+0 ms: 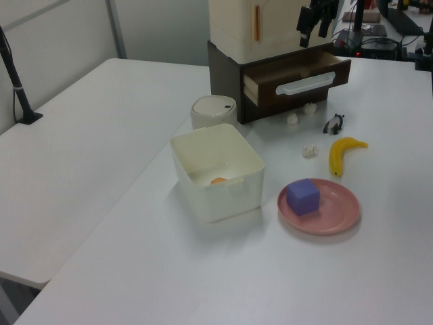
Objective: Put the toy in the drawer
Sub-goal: 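Move the gripper from rest toward the panda toy beside the drawer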
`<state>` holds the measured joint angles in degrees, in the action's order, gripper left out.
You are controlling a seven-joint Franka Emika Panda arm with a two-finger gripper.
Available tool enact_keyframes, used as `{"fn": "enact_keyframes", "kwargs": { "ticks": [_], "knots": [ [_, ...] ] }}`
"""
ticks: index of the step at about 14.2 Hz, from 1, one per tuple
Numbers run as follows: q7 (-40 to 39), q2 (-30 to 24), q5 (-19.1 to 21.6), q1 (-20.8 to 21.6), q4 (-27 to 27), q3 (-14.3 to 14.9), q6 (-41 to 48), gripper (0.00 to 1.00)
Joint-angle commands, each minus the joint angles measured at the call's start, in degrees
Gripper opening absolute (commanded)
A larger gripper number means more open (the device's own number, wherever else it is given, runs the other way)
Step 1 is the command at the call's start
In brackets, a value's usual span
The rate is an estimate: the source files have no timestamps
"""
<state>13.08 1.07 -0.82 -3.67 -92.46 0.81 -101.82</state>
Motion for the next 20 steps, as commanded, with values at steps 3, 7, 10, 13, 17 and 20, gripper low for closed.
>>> {"fn": "enact_keyframes", "kwargs": {
  "ticks": [3, 7, 10, 13, 17, 20],
  "knots": [
    [-5.1, -1.2, -4.4, -0.1, -1.4, 0.4, 4.8, 1.0],
    [-8.4, -1.2, -4.6, -0.5, -2.0, 0.4, 9.3, 1.0],
    [-17.9, -1.2, -10.6, -1.4, -7.6, 0.4, 8.4, 1.0],
    [-17.9, -1.4, -13.1, -2.5, -15.0, 0.5, 0.8, 1.0],
    [-17.5, -1.2, -18.1, -2.5, -23.8, 0.5, -3.9, 1.0],
    [-17.4, -0.9, -19.2, -3.3, -26.6, 0.5, -8.2, 1.0]
  ]
}}
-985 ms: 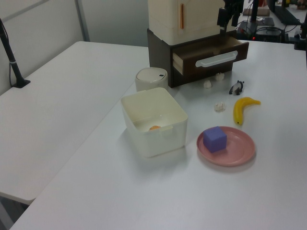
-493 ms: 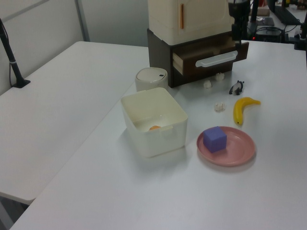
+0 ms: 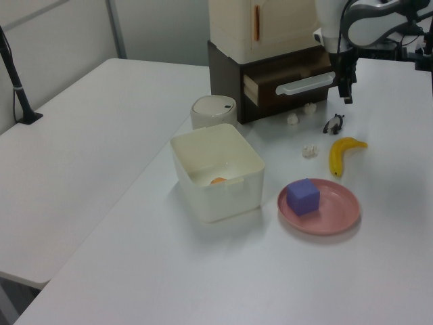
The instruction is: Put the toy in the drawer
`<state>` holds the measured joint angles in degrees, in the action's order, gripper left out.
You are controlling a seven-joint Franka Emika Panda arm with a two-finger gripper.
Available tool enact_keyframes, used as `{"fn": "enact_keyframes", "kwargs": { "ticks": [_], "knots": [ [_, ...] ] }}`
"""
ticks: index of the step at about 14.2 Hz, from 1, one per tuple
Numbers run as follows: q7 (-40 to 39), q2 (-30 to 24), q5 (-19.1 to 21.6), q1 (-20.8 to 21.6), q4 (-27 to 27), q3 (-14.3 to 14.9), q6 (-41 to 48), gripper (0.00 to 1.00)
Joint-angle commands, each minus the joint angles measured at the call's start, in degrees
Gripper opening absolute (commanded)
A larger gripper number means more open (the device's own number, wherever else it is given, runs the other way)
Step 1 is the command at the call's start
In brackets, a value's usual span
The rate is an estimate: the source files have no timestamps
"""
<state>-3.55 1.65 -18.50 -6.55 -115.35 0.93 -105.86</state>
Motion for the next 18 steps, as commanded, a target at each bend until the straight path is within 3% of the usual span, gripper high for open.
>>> {"fn": "enact_keyframes", "kwargs": {
  "ticks": [1, 7, 11, 14, 18],
  "knots": [
    [-0.7, -1.0, -2.2, -0.5, -4.3, 0.4, -5.4, 1.0],
    [8.6, 5.0, -7.4, 0.0, -5.2, 0.4, -12.4, 1.0],
    [22.9, 8.1, -12.9, 0.8, -5.1, 0.2, -17.4, 1.0],
    [28.3, 9.5, -13.6, 0.9, -5.1, 0.2, -18.2, 1.0],
    [29.3, 9.9, -13.6, 0.8, -4.8, -0.2, -18.2, 1.0]
  ]
}}
